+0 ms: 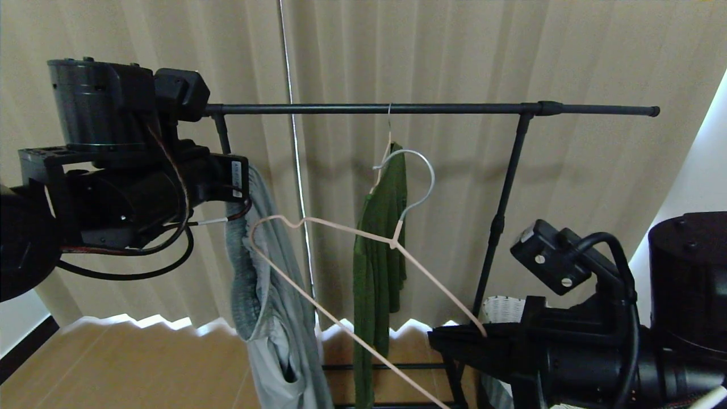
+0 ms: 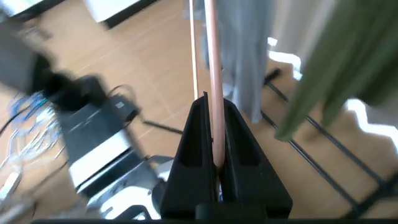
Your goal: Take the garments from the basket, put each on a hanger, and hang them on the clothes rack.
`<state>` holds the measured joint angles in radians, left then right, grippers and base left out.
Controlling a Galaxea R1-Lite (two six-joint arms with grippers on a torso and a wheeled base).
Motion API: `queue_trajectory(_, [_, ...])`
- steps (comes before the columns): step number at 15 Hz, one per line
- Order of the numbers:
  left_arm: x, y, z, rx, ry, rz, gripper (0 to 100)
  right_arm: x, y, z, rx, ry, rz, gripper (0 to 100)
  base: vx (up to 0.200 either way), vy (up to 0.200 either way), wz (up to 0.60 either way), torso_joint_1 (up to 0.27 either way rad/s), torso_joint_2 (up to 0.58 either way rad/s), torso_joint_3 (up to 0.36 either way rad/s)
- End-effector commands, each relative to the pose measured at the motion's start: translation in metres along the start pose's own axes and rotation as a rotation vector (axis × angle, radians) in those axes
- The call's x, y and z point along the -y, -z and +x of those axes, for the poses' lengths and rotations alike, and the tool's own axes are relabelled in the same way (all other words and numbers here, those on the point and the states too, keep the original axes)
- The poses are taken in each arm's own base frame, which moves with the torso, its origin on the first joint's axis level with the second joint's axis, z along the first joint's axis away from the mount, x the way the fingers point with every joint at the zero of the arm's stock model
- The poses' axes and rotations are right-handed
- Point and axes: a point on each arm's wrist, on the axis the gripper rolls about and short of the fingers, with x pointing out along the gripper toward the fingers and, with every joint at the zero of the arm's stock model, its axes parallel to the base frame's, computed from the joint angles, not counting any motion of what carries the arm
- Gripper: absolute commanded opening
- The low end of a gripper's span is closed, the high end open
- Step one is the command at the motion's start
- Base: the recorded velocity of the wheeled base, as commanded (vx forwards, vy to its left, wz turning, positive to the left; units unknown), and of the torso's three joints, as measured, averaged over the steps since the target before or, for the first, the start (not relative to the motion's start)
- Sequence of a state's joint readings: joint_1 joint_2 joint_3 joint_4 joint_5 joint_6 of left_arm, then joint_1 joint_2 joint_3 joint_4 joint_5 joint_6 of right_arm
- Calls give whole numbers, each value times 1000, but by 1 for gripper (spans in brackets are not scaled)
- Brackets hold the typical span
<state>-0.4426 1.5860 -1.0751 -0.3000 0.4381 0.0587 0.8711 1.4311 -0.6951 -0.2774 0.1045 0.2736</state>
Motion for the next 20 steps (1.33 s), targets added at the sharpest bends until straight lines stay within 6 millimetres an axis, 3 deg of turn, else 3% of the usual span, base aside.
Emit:
queue_trajectory(1, [-1, 0, -1, -2, -23, 9, 0, 1, -5, 16, -2, 52, 33, 0, 0, 0, 0, 0, 0, 0])
queue_trajectory(7, [7, 8, -6, -77, -78, 96, 0, 0, -17, 29, 91, 64, 64, 0, 0, 0, 0, 0, 0, 0])
queue_trajectory(20, [4, 10, -13, -118, -110, 126, 0, -1, -10, 48, 79, 197, 109, 0, 0, 0, 0, 0, 0, 0])
